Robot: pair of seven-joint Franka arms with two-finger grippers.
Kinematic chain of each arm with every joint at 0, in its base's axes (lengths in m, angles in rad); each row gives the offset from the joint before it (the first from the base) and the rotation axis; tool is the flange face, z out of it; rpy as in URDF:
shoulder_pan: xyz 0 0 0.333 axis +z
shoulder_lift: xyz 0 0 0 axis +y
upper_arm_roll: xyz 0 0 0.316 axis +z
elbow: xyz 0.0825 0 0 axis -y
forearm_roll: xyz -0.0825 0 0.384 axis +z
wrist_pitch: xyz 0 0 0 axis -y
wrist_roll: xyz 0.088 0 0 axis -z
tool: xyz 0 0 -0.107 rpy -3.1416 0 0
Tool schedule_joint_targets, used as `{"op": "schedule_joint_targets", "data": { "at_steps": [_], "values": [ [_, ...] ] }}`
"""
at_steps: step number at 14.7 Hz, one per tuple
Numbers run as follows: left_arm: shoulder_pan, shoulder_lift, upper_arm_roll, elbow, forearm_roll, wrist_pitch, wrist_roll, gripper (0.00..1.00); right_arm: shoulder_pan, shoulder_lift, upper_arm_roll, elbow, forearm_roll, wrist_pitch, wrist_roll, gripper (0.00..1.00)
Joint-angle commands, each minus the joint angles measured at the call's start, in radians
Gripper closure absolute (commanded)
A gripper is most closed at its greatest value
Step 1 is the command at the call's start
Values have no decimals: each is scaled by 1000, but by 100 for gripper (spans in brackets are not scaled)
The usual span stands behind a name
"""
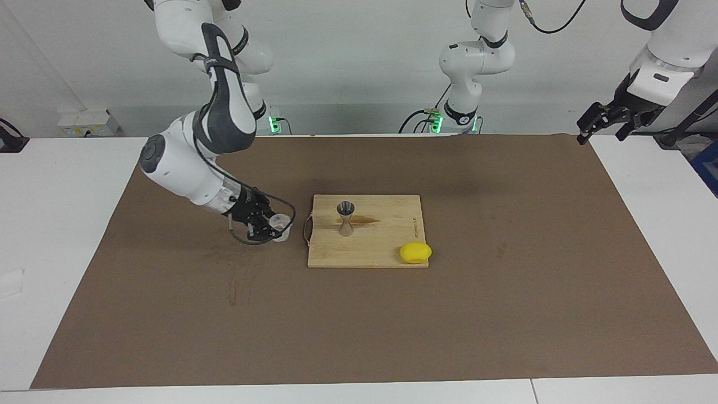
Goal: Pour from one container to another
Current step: 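Carry the glass cup with the right gripper back to its spot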
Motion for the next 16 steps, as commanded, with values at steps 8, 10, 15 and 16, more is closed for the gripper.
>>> {"op": "schedule_joint_targets", "data": {
  "at_steps": [8, 10, 15, 16],
  "values": [
    [-18, -23, -10, -23, 11, 13, -23, 0, -113, 4, 14, -117, 115, 12, -249, 100],
    [-18, -23, -10, -22, 11, 15, -21, 0, -115, 0, 13, -126, 132, 19, -249, 100],
    [-20, -23, -10, -22, 11, 12, -23, 0, -139, -8, 13, -163, 144, 44, -251, 61],
    [-20, -25, -10, -23, 11, 12, -23, 0, -141, -10, 11, -168, 144, 45, -251, 61]
  ]
}}
